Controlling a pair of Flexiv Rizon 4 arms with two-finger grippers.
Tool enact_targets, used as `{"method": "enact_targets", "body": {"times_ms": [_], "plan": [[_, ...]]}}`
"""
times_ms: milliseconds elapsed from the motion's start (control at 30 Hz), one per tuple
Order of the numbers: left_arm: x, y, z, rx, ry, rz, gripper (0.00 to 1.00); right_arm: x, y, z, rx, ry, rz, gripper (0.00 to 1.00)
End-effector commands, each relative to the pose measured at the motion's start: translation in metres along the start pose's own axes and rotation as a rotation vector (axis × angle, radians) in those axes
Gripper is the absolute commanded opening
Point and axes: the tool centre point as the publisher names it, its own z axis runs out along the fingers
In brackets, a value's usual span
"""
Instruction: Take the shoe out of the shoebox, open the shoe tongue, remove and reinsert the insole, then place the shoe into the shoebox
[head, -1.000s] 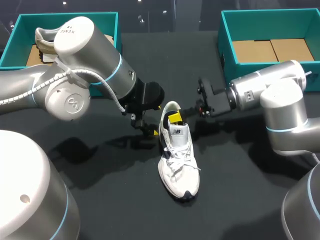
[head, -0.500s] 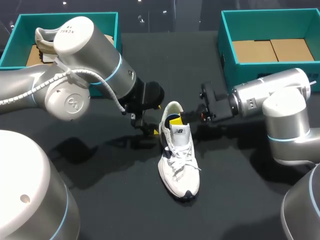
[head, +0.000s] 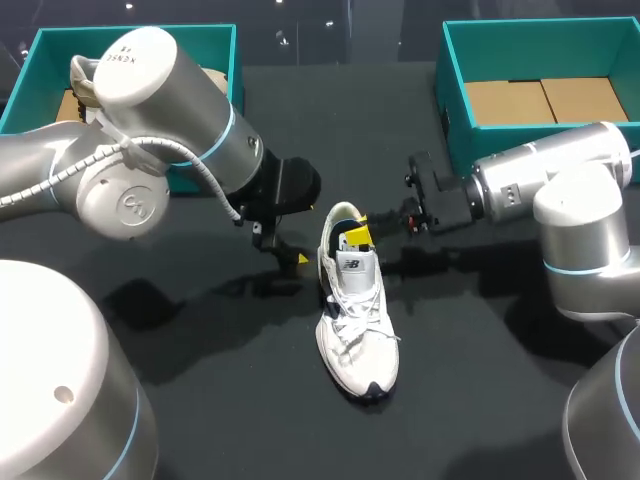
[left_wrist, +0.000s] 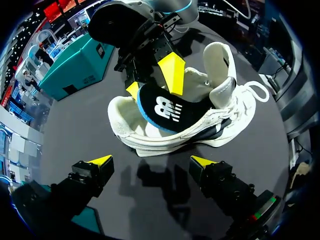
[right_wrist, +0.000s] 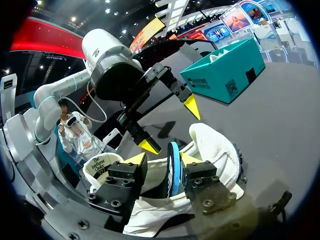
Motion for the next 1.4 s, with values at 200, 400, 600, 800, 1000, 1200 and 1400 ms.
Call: {"method": "enact_targets", "body": {"times_ms": [200,400,600,800,1000,1200,1400], "plan": [[-0.001,0.009,-0.02,0.007,-0.009,0.01,1.0,0.004,0.002,-0.008,0.004,-0.034,0.017,0.4],[-0.008,0.022,-0.035,-0.013,-0.021,0.02,1.0,-0.005,-0.002,-0.024,-0.005,-0.05,0.06,0.4],[-0.016,0.038,-0.048,-0.042,-0.024,0.025,1.0,-0.011,-0.008,-0.044,-0.009,-0.093,0.117,0.4],[-0.024,0.055,-0.062,-0.068,-0.024,0.026,1.0,-0.019,-0.012,-0.073,0.01,-0.152,0.2,0.4],[-0.029,0.07,-0.079,-0.066,-0.007,0.048,1.0,-0.025,-0.013,-0.1,0.049,-0.229,0.291,0.4],[-0.037,0.087,-0.096,-0.062,0.003,0.07,1.0,-0.027,-0.011,-0.122,0.07,-0.284,0.357,0.4],[-0.042,0.096,-0.118,-0.028,0.025,0.138,1.0,-0.026,-0.008,-0.141,0.135,-0.401,0.441,0.27]]}}
